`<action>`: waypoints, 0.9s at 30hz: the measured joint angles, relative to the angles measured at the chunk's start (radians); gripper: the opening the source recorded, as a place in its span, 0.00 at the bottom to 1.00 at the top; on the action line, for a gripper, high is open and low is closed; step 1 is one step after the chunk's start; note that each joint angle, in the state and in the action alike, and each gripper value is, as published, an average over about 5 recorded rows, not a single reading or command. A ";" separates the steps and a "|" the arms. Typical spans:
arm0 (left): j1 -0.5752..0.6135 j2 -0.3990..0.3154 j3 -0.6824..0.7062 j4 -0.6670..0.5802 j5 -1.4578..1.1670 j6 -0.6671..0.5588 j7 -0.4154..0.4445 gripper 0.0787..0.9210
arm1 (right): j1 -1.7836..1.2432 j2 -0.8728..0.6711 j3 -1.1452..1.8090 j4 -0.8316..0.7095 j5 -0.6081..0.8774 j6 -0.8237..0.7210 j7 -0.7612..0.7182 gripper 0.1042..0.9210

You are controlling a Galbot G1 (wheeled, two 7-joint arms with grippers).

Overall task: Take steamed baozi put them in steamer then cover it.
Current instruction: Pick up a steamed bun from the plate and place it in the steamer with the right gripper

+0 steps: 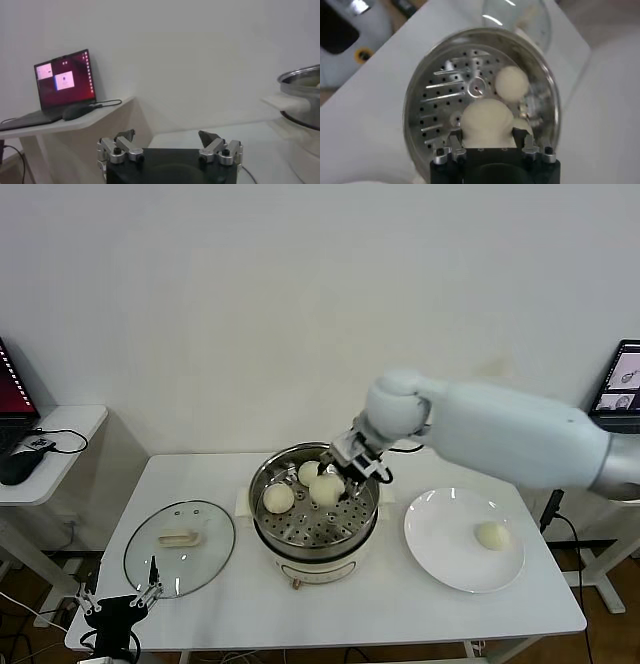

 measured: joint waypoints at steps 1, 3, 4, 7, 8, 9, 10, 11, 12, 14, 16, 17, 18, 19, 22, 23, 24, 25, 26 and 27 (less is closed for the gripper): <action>0.000 -0.001 0.001 0.002 0.000 -0.002 -0.001 0.88 | -0.003 0.009 -0.008 -0.004 -0.011 0.016 0.002 0.65; 0.000 -0.003 0.003 0.006 0.001 -0.004 -0.002 0.88 | -0.009 0.026 -0.022 -0.012 -0.033 0.047 0.007 0.65; -0.001 -0.004 0.004 0.008 0.001 -0.005 -0.002 0.88 | -0.012 0.033 -0.027 -0.016 -0.044 0.063 0.010 0.65; -0.003 -0.006 0.007 0.012 0.001 -0.006 -0.002 0.88 | -0.021 0.053 -0.041 -0.026 -0.076 0.107 0.018 0.65; -0.004 -0.006 0.007 0.013 0.001 -0.007 -0.002 0.88 | -0.024 0.059 -0.044 -0.029 -0.086 0.120 0.021 0.65; -0.004 -0.006 0.007 0.014 0.001 -0.007 -0.002 0.88 | -0.026 0.064 -0.048 -0.030 -0.095 0.132 0.023 0.65; -0.005 -0.006 0.007 0.015 0.001 -0.008 -0.002 0.88 | -0.029 0.069 -0.051 -0.032 -0.103 0.144 0.025 0.65; -0.005 -0.006 0.007 0.016 0.001 -0.008 -0.003 0.88 | -0.032 0.074 -0.054 -0.033 -0.110 0.154 0.026 0.65; -0.005 -0.006 0.007 0.017 0.001 -0.009 -0.003 0.88 | -0.034 0.078 -0.057 -0.034 -0.117 0.163 0.028 0.65; -0.005 -0.005 0.007 0.020 0.001 -0.010 -0.004 0.88 | -0.039 0.085 -0.061 -0.035 -0.129 0.178 0.029 0.65; -0.005 -0.005 0.007 0.023 0.000 -0.012 -0.004 0.88 | -0.042 0.089 -0.067 -0.036 -0.140 0.190 0.030 0.65; -0.005 -0.005 0.007 0.023 0.000 -0.012 -0.005 0.88 | -0.043 0.090 -0.070 -0.036 -0.144 0.196 0.030 0.65; -0.005 -0.004 0.007 0.024 0.000 -0.013 -0.005 0.88 | -0.043 0.090 -0.073 -0.036 -0.148 0.201 0.030 0.66; -0.005 -0.004 0.007 0.024 -0.001 -0.013 -0.005 0.88 | -0.043 0.090 -0.075 -0.035 -0.151 0.205 0.030 0.66; -0.005 -0.004 0.007 0.026 -0.001 -0.015 -0.006 0.88 | -0.043 0.090 -0.078 -0.033 -0.158 0.216 0.032 0.68; -0.005 -0.004 0.007 0.027 -0.001 -0.016 -0.005 0.88 | -0.043 0.090 -0.079 -0.032 -0.159 0.219 0.033 0.70; -0.005 -0.003 0.007 0.027 -0.001 -0.017 -0.005 0.88 | -0.042 0.089 -0.079 -0.032 -0.159 0.222 0.035 0.72; -0.005 -0.003 0.006 0.028 -0.001 -0.017 -0.005 0.88 | -0.041 0.089 -0.079 -0.031 -0.159 0.224 0.037 0.74; -0.005 -0.003 0.006 0.029 -0.001 -0.018 -0.005 0.88 | -0.040 0.088 -0.078 -0.031 -0.159 0.225 0.040 0.77; -0.005 -0.003 0.005 0.029 -0.001 -0.018 -0.005 0.88 | -0.038 0.087 -0.077 -0.030 -0.158 0.227 0.042 0.80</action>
